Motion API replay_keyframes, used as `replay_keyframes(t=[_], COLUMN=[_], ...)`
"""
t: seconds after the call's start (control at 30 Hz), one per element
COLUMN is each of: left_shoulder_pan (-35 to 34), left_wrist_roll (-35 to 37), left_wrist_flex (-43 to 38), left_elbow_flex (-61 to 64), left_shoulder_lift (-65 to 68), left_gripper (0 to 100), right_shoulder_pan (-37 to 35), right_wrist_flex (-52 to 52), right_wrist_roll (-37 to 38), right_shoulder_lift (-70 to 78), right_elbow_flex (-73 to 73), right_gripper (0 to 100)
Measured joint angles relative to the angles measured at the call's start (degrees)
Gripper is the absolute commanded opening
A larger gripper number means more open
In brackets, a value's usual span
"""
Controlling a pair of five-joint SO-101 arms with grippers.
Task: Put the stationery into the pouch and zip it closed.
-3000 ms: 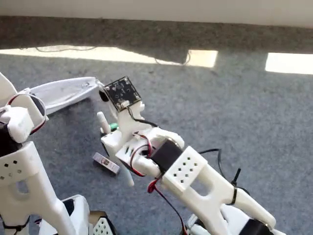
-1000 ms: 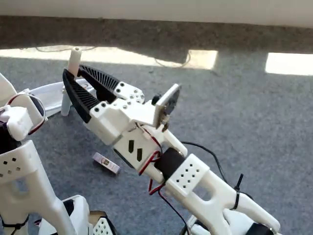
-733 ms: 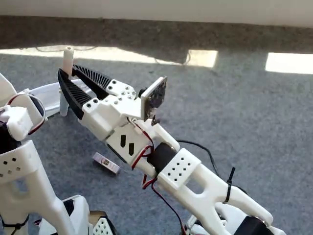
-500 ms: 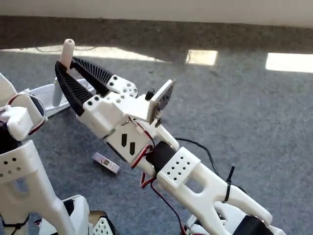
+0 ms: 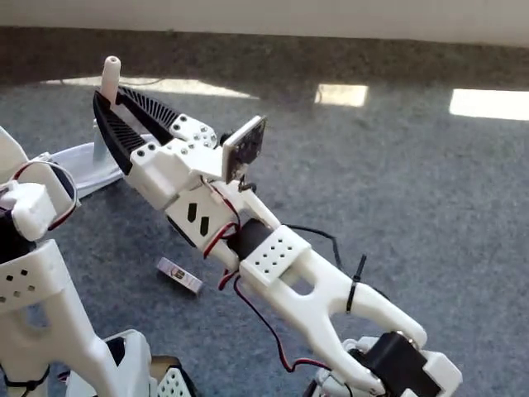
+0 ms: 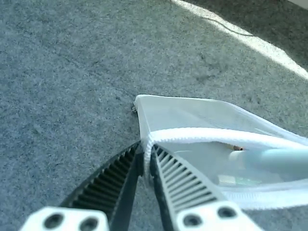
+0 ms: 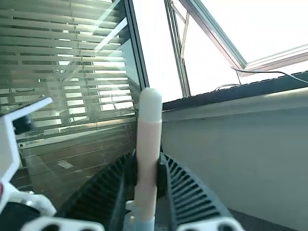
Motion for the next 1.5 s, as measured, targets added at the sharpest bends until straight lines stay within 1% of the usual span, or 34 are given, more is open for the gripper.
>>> replay_keyframes(t=[0.3,0.47,0.67,0.8,1.23,1.3,1.5], left_shoulder_pan=[0.0,0.0,0.0,0.0,0.0,-0.4,-0.9], left_wrist_roll=[0.0,0.0,0.0,0.0,0.0,0.0,0.0], left_wrist_flex=[0.0,0.0,0.0,0.0,0.0,0.0,0.0], left_elbow_flex=[0.0,0.0,0.0,0.0,0.0,0.0,0.0], left_shoulder_lift=[0.0,0.0,0.0,0.0,0.0,0.0,0.0], left_gripper=[1,1,1,1,1,1,1], right_shoulder_pan=[-2.9,-3.0,-5.8,-6.9,-6.9,-6.9,-6.9], right_wrist_flex=[-0.4,-0.4,-0.4,-0.4,-0.3,1.9,16.8], right_wrist_roll=[0.0,4.8,9.5,10.1,10.3,10.3,10.3], right_shoulder_lift=[0.8,1.5,1.5,1.5,0.7,-1.4,-10.3], right_elbow_flex=[0.0,0.0,1.8,2.8,2.8,2.8,2.8], right_gripper=[0.7,1.2,13.2,13.5,13.5,13.5,13.5])
